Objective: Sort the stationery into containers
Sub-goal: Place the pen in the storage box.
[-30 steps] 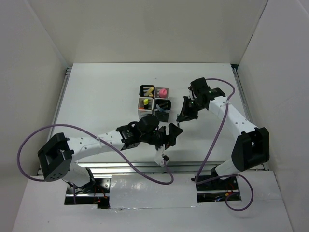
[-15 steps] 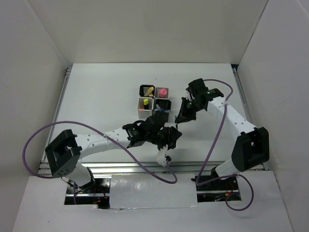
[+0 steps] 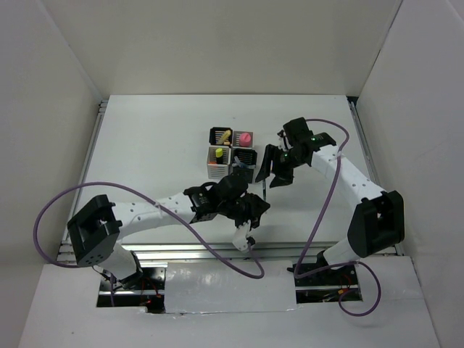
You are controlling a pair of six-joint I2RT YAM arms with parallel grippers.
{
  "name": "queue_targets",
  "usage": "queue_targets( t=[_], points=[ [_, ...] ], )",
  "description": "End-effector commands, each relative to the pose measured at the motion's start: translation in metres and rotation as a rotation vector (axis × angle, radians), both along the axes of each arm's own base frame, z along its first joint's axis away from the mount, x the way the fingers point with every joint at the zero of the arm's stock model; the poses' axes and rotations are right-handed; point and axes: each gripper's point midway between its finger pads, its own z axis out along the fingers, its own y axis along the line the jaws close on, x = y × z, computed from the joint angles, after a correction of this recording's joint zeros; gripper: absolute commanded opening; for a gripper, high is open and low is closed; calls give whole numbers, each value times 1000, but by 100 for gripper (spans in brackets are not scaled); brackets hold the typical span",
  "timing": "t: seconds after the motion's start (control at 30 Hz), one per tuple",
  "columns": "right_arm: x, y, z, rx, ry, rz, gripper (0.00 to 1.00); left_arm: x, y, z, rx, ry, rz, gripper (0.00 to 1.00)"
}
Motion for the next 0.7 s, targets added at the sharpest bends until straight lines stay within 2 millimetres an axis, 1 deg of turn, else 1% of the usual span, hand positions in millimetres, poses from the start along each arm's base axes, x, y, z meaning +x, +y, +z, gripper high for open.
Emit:
queue_targets(
  t=[0.0,0.07,0.1,0.17,0.2,0.23,0.3,0.33,0.37,0.4,0.43,0.47,0.5,0.53,0.57,0.6,0.63,0.67],
  points=[
    [9,-5,14,33,-63,1,67,-23,-2,24,-56,-1,-63,0],
    [18,-16,12,0,-72,-24,75,-34,3,28,-60,-4,-81,0],
    [28,-28,14,-16,-85,-62,75,-44,2,31,-64,-3,-99,0],
    [41,-47,13,-54,-91,-121,76,-55,8,41,-83,4,-103,0],
    [50,-63,14,-64,-96,-174,76,-60,9,47,-97,10,-103,0],
    [55,-73,15,-68,-100,-204,75,-64,13,61,-134,57,-69,0],
    [62,-85,21,-39,-106,-239,74,-65,15,82,-186,136,-5,0],
    [67,-99,23,-33,-107,-279,73,-64,17,104,-240,243,73,0],
    [69,-101,27,-27,-115,-282,72,-62,17,117,-271,301,122,0],
    [72,-111,30,-13,-120,-304,72,-54,18,130,-309,347,188,0],
    [74,-120,33,-6,-128,-327,71,-53,20,160,-383,466,247,0],
    [75,-123,34,4,-130,-337,71,-49,22,176,-429,535,275,0],
    [76,-122,38,33,-140,-335,71,-35,25,210,-535,577,310,0],
    [74,-125,36,46,-134,-343,69,-30,29,218,-575,733,384,0],
    [73,-124,38,54,-140,-339,69,-8,36,235,-651,787,441,0],
    [74,-124,40,52,-159,-333,68,2,39,252,-708,939,490,0],
    [73,-122,39,46,-159,-328,67,16,42,261,-749,1008,526,0],
    [73,-121,39,42,-168,-323,67,45,57,266,-805,1064,603,0]
  ],
)
